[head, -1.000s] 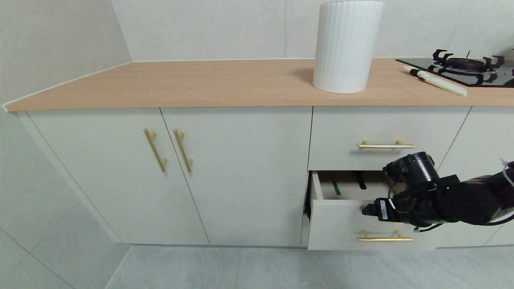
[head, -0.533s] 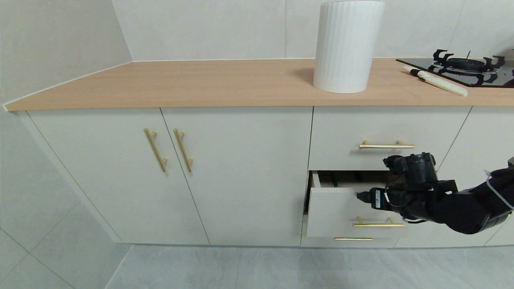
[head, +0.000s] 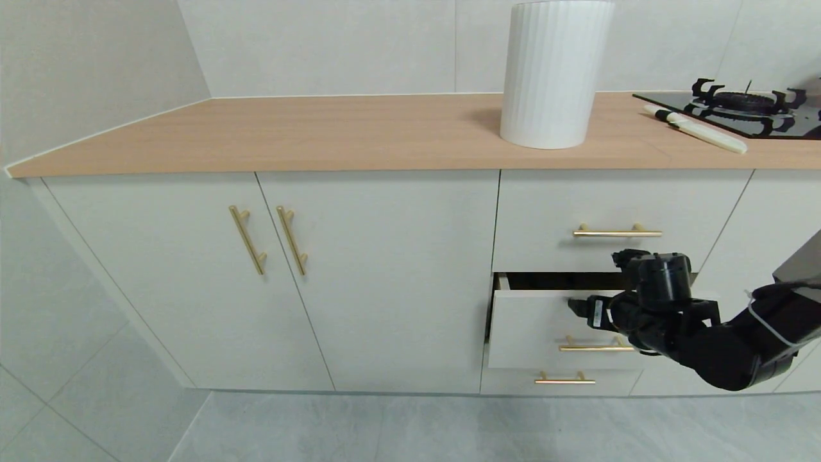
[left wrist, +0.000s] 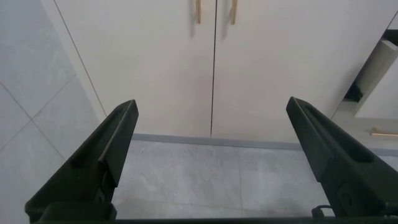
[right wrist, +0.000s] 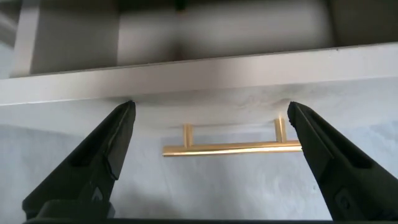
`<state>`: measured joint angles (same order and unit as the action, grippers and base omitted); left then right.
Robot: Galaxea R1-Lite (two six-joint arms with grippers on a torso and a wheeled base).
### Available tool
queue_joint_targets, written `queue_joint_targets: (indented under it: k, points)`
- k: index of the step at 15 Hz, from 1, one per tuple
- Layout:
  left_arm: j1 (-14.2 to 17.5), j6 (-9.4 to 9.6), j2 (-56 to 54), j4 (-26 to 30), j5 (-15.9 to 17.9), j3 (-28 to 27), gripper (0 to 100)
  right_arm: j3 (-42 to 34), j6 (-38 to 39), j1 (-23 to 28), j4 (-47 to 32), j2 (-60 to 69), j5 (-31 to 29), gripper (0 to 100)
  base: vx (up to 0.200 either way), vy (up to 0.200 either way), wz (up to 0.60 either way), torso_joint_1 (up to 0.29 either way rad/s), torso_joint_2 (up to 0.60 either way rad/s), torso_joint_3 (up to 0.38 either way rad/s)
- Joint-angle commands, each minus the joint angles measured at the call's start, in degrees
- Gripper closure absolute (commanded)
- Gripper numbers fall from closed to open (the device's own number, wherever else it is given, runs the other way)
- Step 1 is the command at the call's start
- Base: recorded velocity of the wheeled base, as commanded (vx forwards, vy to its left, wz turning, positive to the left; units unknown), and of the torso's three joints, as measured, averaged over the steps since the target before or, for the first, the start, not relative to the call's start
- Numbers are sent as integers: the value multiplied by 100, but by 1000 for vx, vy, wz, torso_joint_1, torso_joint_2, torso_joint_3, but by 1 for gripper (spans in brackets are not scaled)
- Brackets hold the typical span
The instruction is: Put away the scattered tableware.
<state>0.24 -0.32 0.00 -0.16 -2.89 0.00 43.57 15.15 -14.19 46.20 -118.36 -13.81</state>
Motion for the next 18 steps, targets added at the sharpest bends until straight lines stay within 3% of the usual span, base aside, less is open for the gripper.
queue_joint_targets:
  k: [1,11,18]
  points:
    - [2,-3,0,-2,-1,0,0,-59,-4,-5,161,-205,-16,0,0,0,0,0,0,0]
    - [2,-3,0,-2,-1,0,0,-41,-355,-14,2007,-1102,-500,0,0,0,0,0,0,0]
    - [2,-3,0,-2,-1,0,0,205,-425,-14,2446,-1418,-755,0,0,0,0,0,0,0]
